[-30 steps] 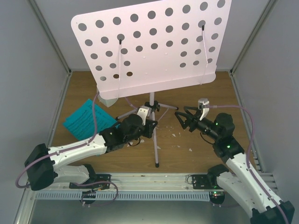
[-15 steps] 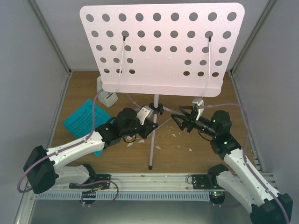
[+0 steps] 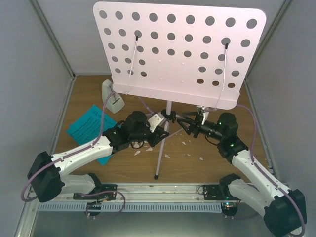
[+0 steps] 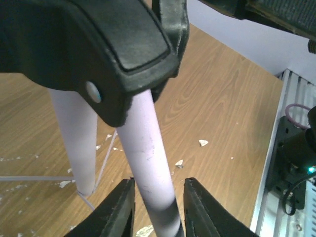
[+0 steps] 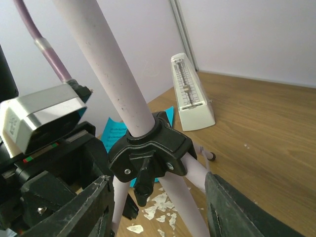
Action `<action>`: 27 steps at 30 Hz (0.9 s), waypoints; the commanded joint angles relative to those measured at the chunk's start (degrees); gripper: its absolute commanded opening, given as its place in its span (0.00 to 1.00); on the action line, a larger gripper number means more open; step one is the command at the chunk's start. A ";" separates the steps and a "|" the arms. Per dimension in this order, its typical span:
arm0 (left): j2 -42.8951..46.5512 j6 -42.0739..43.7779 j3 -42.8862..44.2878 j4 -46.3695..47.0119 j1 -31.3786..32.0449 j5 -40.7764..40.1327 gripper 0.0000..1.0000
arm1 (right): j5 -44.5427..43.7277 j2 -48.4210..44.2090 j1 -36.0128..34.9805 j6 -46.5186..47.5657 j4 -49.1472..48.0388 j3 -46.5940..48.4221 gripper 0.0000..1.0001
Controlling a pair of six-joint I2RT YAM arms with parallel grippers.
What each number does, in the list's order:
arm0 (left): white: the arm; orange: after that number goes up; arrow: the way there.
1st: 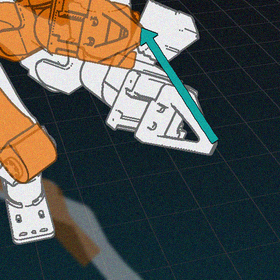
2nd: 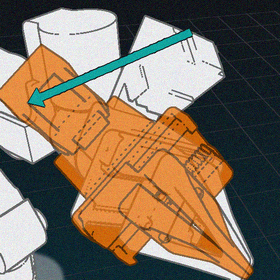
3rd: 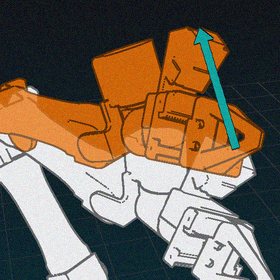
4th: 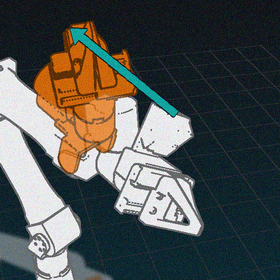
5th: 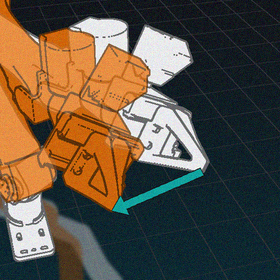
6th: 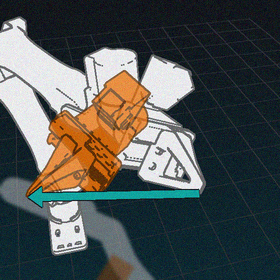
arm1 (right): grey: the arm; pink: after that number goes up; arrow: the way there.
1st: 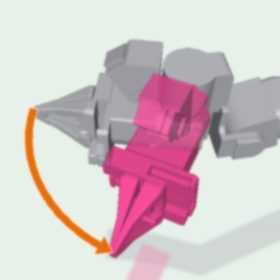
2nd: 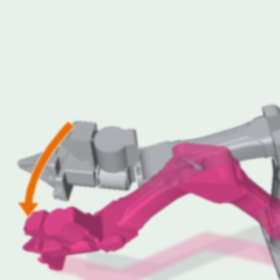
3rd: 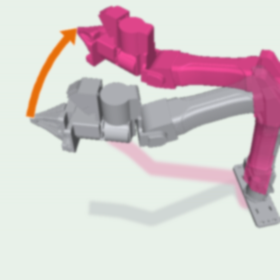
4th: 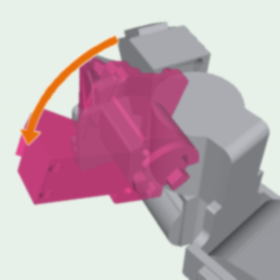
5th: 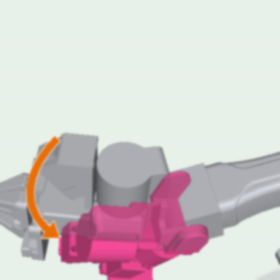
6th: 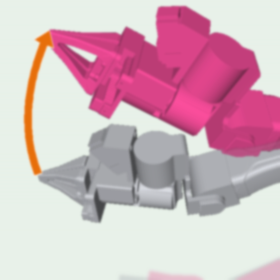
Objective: Pack up the instrument practice props
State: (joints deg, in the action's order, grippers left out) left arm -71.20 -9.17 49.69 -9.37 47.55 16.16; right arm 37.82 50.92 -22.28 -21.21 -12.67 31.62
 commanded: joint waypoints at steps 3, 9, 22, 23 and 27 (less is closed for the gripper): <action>2.06 3.55 -1.43 3.46 -0.18 -2.90 0.39 | 1.00 2.14 -1.49 1.58 -2.61 2.45 0.45; 1.84 2.03 -2.76 4.45 -0.13 -2.64 0.43 | -0.56 3.76 -3.33 2.72 -2.36 2.83 0.39; 1.89 0.33 -3.95 6.07 0.00 -3.22 0.09 | -4.94 5.49 -6.03 6.98 0.18 3.99 0.11; 2.13 0.11 -4.04 6.15 0.00 -3.57 0.07 | -5.32 5.32 -6.23 7.51 0.53 3.92 0.08; 3.13 -0.73 -4.36 6.77 -0.03 -4.80 0.01 | -7.76 4.09 -7.30 11.05 1.77 3.29 0.01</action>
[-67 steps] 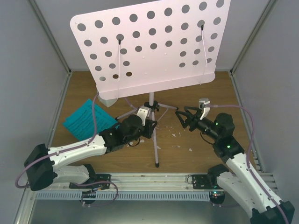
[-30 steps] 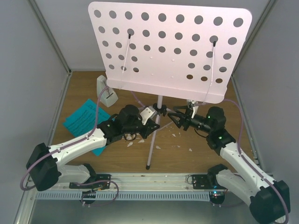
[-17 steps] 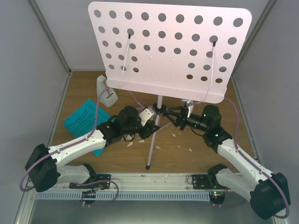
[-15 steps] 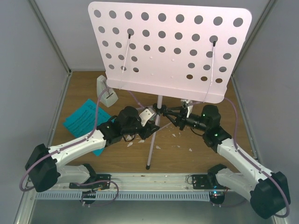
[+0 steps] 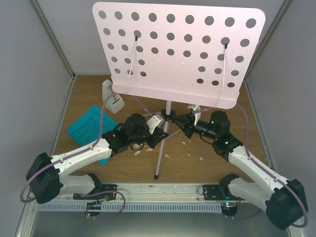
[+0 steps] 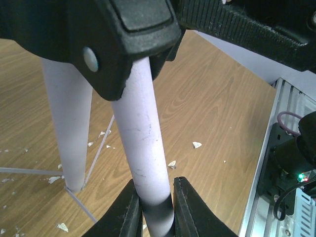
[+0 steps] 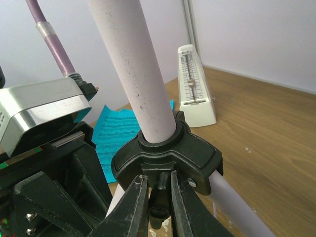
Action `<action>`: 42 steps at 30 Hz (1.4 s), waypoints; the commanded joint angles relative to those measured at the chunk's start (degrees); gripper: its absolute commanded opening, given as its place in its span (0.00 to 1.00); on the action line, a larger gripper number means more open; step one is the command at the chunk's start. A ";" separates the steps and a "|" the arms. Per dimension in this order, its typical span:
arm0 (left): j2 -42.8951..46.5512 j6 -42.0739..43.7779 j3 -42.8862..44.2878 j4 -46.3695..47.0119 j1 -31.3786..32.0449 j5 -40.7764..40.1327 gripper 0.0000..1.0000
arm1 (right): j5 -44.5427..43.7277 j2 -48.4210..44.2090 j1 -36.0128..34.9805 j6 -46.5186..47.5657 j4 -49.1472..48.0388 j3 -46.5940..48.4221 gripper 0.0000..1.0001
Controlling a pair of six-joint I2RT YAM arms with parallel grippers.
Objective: Pack up the instrument practice props
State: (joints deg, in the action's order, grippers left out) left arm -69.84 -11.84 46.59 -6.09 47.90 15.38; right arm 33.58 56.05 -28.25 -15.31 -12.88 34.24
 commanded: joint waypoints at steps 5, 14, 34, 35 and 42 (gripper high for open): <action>1.99 1.40 -0.84 3.02 -0.44 -4.52 0.00 | -9.66 -4.33 -3.31 12.87 3.79 -0.96 0.01; 1.82 0.47 -0.36 3.10 -0.51 -4.65 0.00 | -21.58 -6.98 -8.15 21.88 4.70 -2.57 0.03; 0.92 -0.55 -0.42 4.18 -0.77 -5.15 0.00 | -36.45 -13.67 -14.65 10.98 5.26 -3.86 0.66; 0.81 -0.63 -0.37 4.21 -0.79 -5.07 0.00 | -36.38 -14.75 -14.52 7.64 4.55 -5.15 0.68; 0.25 -0.73 -0.26 4.40 -0.79 -4.79 0.00 | -34.97 -21.16 -13.89 -20.75 -2.56 -12.74 0.74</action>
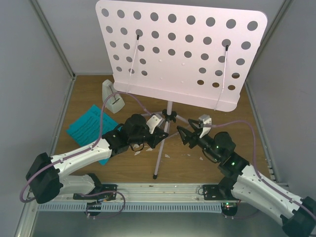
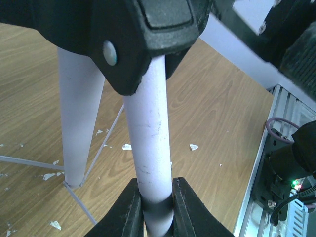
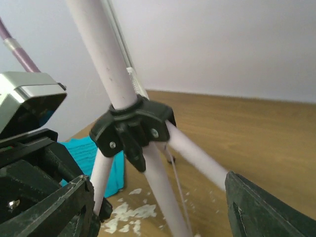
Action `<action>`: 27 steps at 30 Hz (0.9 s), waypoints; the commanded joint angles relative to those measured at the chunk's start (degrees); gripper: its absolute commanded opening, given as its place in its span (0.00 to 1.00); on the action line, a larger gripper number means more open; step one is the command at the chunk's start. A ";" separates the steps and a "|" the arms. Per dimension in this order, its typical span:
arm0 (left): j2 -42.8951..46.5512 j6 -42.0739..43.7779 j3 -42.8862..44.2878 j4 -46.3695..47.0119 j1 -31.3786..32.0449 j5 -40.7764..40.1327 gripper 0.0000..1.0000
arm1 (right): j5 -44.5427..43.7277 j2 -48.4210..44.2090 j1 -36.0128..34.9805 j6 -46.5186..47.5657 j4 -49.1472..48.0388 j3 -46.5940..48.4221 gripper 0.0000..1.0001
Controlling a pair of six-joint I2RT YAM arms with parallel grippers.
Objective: Pack up the instrument practice props
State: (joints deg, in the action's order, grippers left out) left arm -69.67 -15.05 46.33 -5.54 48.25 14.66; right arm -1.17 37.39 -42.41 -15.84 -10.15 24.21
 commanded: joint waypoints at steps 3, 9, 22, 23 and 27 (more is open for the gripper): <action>-0.01 2.57 0.11 3.56 -1.12 -4.04 0.00 | 0.23 -4.60 0.23 -32.97 -9.32 -3.89 0.76; -0.14 2.48 0.28 3.40 -1.14 -4.28 0.00 | -3.08 -5.61 0.23 -54.40 -9.20 -2.97 0.82; -0.32 2.04 0.17 3.49 -1.14 -3.88 0.00 | 2.87 5.76 0.35 -68.63 -19.19 0.02 0.84; -0.42 2.04 0.19 3.59 -1.14 -3.85 0.00 | 2.74 6.02 0.24 -69.69 -19.35 -0.19 0.83; -0.64 2.13 0.39 3.65 -1.14 -3.84 0.00 | 2.67 6.78 0.23 -73.33 -19.24 -1.53 0.78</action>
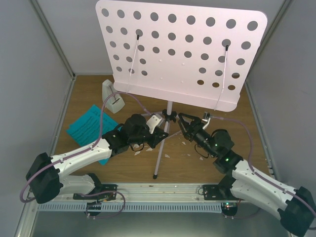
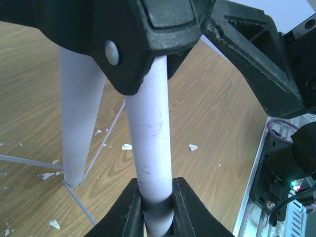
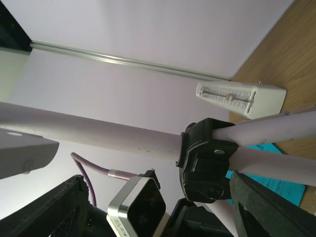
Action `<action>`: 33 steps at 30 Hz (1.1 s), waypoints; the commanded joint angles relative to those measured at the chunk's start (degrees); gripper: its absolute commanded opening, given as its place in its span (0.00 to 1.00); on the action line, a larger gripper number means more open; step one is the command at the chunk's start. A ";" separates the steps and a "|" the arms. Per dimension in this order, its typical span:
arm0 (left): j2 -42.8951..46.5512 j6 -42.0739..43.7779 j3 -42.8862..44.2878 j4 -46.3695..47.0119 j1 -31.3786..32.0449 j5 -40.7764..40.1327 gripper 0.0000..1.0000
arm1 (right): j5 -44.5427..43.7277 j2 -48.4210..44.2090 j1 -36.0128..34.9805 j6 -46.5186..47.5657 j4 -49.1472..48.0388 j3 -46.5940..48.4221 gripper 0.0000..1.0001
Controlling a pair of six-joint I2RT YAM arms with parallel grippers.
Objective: Pack up the instrument practice props
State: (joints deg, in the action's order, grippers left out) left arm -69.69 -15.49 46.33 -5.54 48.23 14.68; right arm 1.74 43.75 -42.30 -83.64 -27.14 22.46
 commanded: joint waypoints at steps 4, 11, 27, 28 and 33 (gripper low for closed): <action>-0.79 2.65 0.62 3.66 -1.12 -3.65 0.00 | -0.77 0.51 0.11 -7.49 -1.78 -1.16 0.77; -1.12 2.65 0.74 3.86 -1.12 -3.51 0.00 | 1.16 3.37 0.17 -9.34 -4.73 -2.44 0.73; -1.19 2.92 0.95 3.48 -1.11 -3.67 0.00 | 1.42 6.52 0.21 -9.67 -8.93 -2.66 0.61; -1.23 2.92 0.98 3.48 -1.12 -3.69 0.00 | 1.39 6.60 0.15 -9.70 -9.17 -2.68 0.60; -1.23 2.92 1.03 3.49 -1.12 -3.65 0.00 | 1.76 6.99 0.14 -9.58 -9.67 -2.18 0.56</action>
State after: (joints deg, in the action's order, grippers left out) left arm -69.87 -15.51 46.35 -5.41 48.23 14.76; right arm 3.55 50.37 -42.30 -92.92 -34.70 19.51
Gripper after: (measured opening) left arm 0.145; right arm 0.573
